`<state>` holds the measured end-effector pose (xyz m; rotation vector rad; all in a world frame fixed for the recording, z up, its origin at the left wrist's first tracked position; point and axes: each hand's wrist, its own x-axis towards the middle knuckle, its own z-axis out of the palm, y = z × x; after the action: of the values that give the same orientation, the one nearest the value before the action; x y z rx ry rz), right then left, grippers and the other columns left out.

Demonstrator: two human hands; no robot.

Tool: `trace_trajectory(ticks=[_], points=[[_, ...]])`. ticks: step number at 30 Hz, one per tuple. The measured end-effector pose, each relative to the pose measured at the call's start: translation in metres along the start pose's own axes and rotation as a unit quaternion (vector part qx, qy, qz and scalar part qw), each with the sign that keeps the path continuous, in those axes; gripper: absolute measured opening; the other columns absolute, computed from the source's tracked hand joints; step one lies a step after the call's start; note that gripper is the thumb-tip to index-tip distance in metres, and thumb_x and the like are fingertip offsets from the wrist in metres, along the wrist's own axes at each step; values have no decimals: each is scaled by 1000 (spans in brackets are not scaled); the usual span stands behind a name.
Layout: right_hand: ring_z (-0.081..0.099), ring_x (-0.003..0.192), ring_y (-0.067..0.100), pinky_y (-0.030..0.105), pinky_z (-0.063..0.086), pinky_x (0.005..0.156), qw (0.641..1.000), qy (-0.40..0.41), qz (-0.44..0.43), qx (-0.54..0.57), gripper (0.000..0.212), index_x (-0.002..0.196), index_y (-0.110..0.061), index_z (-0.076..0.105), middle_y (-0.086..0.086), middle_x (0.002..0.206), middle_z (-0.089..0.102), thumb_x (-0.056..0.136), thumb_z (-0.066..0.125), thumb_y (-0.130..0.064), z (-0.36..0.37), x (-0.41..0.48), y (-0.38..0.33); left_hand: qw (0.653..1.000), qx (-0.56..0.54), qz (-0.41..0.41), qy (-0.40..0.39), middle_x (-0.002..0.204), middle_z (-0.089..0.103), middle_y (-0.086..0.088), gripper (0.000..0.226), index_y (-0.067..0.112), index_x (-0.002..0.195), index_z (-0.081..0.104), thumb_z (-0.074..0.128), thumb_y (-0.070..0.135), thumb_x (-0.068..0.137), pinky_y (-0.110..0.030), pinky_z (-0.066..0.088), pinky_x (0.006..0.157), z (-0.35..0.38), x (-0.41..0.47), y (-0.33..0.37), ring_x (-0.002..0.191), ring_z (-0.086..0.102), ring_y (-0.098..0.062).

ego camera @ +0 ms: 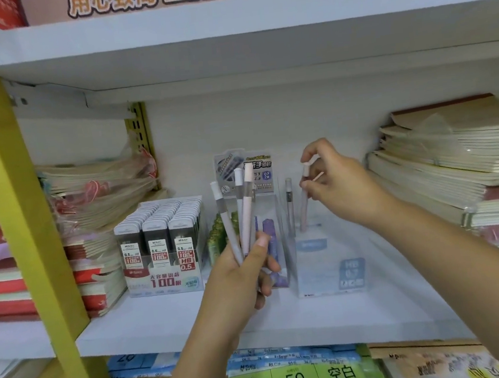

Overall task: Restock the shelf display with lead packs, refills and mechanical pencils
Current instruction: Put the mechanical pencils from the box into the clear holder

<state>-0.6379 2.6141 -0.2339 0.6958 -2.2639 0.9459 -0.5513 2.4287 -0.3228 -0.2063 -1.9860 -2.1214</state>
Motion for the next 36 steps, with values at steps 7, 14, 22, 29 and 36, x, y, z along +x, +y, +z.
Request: trace_trajectory(ticks=[7,14,22,29,36], points=[[67,69,15,38,55,73,1000,4,-3,-12,34,99,-31,39,-2,76,64,87,62,-8,4,1,3,1000,1,-15,-2,60,63,3,34,10,106,64,56,42,96,-21,36,40,-1,-1,-4,43,46,-9],[67,69,13,35,54,69,1000,25,-10,-10,35,99,-33,40,-3,77,63,87,64,-11,5,2,5,1000,-3,-13,-3,66,66,1,33,12,103,66,56,43,95,-19,36,41,-1,-2,-7,44,44,-9],[65,74,16,30,49,68,999,1,-23,-39,30,107,-25,42,-3,82,63,89,62,-12,6,3,3,1000,14,-5,-3,67,65,0,32,14,100,67,55,44,96,-21,36,40,-3,-1,-11,45,43,-10],[66,75,19,36,53,70,999,-8,-18,-47,30,105,-25,40,-2,80,62,90,62,-11,9,4,3,1000,9,6,-2,67,65,-1,28,20,98,69,56,45,96,-19,36,41,-5,0,-15,45,44,-10],[66,74,21,33,54,72,998,-30,1,-60,19,101,-20,49,1,76,66,90,60,-10,11,8,4,1000,-1,10,-8,68,65,-1,24,24,98,69,56,44,96,-19,36,41,-5,0,-15,46,43,-10]])
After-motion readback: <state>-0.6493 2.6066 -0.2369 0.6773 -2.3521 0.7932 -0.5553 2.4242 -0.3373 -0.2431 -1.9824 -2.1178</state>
